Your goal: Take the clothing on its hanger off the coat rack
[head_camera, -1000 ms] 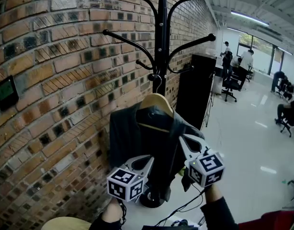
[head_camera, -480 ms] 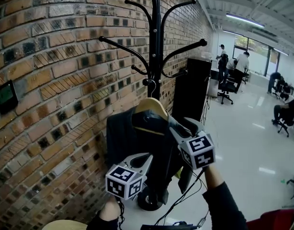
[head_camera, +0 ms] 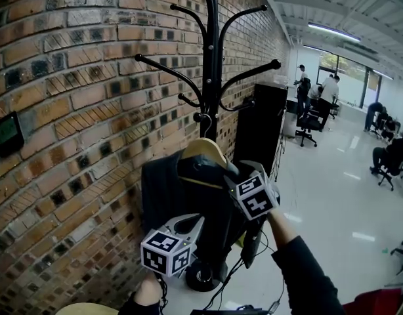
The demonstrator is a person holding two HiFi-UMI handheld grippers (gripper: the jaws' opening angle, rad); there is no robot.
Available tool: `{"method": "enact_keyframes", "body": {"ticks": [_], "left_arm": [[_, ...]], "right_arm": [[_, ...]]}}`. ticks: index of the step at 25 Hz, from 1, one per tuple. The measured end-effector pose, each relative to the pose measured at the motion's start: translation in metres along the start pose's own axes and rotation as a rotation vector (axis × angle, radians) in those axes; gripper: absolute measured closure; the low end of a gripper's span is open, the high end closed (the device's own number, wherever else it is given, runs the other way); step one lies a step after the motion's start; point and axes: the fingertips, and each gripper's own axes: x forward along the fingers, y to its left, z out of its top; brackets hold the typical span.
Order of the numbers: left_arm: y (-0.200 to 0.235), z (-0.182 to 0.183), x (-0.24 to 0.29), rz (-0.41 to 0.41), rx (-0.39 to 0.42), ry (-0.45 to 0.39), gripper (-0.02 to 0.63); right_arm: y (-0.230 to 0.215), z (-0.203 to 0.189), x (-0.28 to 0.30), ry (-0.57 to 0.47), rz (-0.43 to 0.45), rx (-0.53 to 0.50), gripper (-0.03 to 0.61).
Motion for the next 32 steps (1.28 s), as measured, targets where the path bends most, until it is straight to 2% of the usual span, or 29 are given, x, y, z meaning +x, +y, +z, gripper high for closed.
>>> {"method": "enact_keyframes", "body": {"ticks": [1, 7, 11, 22, 26, 32], "left_arm": [[0.001, -0.001, 0.0, 0.002, -0.003, 0.001, 0.623], [0.005, -0.003, -0.005, 0.008, -0.014, -0.002, 0.623], [0.01, -0.005, -0.011, 0.021, -0.023, -0.004, 0.623], [0.019, -0.006, -0.02, 0.032, -0.029, -0.011, 0.623], [0.02, -0.006, -0.019, 0.029, -0.027, -0.008, 0.623], [0.015, -0.004, -0.017, 0.013, -0.024, -0.008, 0.623]], "right_arm": [[-0.001, -0.001, 0.001, 0.003, -0.004, 0.0, 0.4], [0.013, -0.004, 0.01, 0.022, 0.055, -0.031, 0.473], [0.017, -0.002, 0.012, 0.017, 0.075, -0.012, 0.477], [0.017, 0.001, 0.01, -0.009, 0.065, -0.042, 0.483], [0.01, 0.001, 0.009, -0.048, 0.07, -0.023, 0.491], [0.007, 0.008, -0.003, -0.043, 0.051, -0.052, 0.492]]}}
